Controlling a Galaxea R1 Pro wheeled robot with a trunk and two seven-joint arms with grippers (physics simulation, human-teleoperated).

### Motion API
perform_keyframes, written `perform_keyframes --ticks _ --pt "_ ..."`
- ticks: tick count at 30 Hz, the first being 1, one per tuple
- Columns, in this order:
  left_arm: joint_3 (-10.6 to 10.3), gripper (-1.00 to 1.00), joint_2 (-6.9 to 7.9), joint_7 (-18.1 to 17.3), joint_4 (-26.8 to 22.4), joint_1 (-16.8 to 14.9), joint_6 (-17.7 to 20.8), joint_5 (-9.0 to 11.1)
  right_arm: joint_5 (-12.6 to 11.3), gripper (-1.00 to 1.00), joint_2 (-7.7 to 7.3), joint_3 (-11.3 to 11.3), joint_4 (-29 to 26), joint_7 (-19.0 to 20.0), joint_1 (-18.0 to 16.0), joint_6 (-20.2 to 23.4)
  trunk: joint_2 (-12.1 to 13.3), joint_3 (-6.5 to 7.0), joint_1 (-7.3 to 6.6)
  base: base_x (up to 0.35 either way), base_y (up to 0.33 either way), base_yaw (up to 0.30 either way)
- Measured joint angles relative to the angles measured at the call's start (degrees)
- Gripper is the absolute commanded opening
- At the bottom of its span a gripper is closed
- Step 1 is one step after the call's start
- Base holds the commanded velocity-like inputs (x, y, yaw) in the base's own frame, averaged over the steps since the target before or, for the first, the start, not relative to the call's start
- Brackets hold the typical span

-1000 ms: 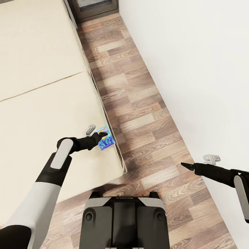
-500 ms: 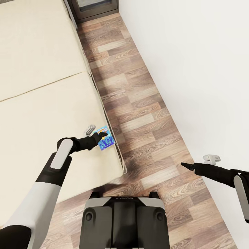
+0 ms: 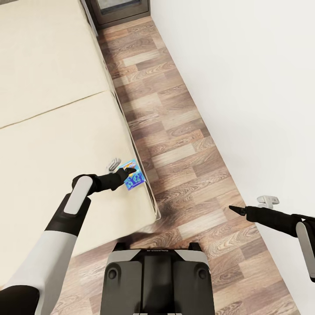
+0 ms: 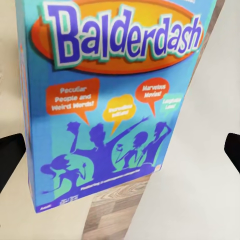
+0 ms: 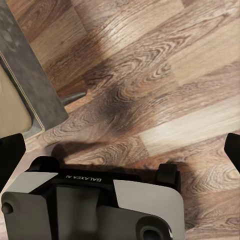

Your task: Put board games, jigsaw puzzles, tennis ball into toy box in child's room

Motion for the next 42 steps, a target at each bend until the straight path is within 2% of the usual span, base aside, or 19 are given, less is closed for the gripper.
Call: perform_keyframes --ticks 42 --pt "0.0 1.0 0.1 0.1 0.1 0.2 0.0 0.1 0.0 1.0 0.19 0.6 0.0 0.0 0.1 0.0 0.0 0.0 0.0 0.0 0.0 -0.01"
